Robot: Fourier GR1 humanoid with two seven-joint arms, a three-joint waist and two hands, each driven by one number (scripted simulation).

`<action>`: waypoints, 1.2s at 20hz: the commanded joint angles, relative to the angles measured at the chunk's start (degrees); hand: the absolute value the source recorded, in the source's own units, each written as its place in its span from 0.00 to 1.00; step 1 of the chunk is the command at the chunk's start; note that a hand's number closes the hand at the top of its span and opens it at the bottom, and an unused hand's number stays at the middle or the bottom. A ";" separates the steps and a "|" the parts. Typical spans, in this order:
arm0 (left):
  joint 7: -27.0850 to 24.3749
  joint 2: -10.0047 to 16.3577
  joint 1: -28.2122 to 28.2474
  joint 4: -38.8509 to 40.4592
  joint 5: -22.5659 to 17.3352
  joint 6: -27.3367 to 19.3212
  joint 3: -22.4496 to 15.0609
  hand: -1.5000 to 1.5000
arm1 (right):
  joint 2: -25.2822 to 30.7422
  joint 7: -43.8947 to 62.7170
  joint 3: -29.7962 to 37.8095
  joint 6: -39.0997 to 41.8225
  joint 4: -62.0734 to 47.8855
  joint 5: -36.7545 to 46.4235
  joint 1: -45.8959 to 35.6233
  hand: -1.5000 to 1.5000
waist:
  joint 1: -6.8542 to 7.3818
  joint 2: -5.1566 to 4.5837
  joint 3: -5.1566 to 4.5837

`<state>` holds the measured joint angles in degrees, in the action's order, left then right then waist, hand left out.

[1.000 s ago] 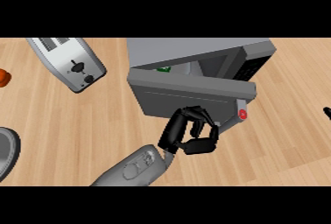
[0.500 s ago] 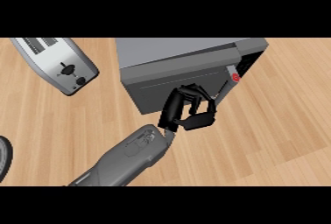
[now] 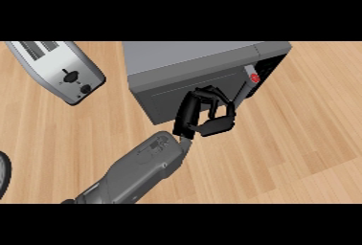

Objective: Pick up the milk, place it into the microwave and close the microwave

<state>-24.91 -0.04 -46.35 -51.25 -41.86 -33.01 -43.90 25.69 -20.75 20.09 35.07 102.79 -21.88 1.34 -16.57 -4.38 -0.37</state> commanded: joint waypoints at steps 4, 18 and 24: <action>-3.72 0.04 -4.57 4.33 -3.35 0.98 3.37 1.00 | 2.57 1.96 1.81 -0.02 -1.00 -2.75 -2.67 0.00 | -0.30 -0.58 -0.04; -7.90 0.04 -6.50 6.43 -8.11 1.79 1.96 1.00 | 6.93 3.52 5.02 0.07 -4.85 -4.52 -6.16 0.00 | -0.73 -0.87 0.21; -10.07 0.04 -6.58 7.15 -9.43 1.24 1.34 1.00 | 8.78 3.65 6.37 0.26 -6.43 -4.98 -7.70 0.00 | -1.05 -1.30 0.29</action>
<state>-35.37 -0.03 -47.52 -48.89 -50.04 -32.33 -46.06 33.42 -17.23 25.58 35.40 97.37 -26.62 -5.41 -17.13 -4.87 0.00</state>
